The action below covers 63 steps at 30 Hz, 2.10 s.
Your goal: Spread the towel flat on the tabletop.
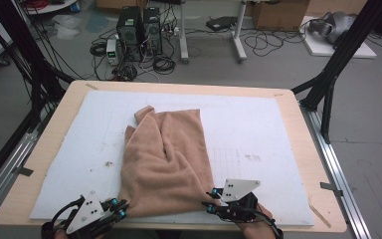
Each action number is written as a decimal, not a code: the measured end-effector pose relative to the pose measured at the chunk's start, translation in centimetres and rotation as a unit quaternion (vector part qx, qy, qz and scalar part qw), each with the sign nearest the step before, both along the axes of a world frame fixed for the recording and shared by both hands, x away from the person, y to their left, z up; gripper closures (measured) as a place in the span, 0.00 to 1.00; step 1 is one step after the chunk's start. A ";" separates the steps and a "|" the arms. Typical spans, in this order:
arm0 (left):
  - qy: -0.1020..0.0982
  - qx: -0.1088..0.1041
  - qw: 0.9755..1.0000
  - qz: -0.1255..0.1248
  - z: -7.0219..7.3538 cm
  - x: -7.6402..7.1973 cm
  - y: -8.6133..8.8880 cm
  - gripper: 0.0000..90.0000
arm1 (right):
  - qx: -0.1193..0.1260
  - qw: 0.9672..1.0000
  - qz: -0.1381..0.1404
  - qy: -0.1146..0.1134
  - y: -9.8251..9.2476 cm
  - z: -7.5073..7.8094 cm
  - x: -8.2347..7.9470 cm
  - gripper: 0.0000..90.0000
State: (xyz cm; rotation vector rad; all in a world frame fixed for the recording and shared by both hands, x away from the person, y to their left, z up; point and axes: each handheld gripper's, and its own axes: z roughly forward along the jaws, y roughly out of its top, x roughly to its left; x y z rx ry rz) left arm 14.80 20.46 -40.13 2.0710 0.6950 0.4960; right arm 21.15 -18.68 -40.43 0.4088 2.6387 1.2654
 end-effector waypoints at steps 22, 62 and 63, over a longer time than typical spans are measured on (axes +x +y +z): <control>0.011 -0.028 0.998 0.059 1.5 14.5 -0.8 0.48 | 0.024 0.995 -0.095 0.009 0.5 1.2 11.1 0.52; 0.069 -0.022 0.997 0.038 -0.7 14.5 0.4 0.95 | -0.026 0.991 -0.123 0.043 -2.5 -0.3 10.0 0.96; 0.068 -0.025 0.997 0.035 -0.6 14.2 0.3 0.95 | -0.022 0.992 -0.122 0.041 -2.9 0.0 9.3 0.96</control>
